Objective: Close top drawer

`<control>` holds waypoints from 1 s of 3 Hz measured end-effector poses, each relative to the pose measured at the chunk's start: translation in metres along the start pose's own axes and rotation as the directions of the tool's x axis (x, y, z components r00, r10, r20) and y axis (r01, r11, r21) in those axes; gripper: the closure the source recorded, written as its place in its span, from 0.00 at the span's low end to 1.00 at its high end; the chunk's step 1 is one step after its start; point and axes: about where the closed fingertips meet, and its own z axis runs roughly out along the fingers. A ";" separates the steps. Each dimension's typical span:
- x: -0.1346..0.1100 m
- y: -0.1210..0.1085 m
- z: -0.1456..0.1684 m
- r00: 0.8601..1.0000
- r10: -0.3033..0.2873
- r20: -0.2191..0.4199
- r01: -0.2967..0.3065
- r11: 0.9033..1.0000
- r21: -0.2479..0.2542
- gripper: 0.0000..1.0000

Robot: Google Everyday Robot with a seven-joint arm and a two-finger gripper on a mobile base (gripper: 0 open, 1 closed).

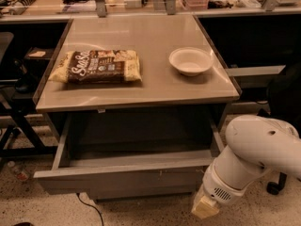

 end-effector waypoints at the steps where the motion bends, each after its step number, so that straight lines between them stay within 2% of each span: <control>1: 0.000 0.000 0.000 1.000 0.000 0.000 0.000 1.000 0.001 0.89; 2: -0.011 -0.018 -0.008 1.000 0.018 0.011 -0.018 0.998 0.054 1.00; 3: -0.026 -0.042 -0.019 0.999 0.030 0.028 -0.033 0.992 0.119 1.00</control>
Offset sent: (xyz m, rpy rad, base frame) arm 0.0527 -0.0028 0.0119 -0.0468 -0.1051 -0.0758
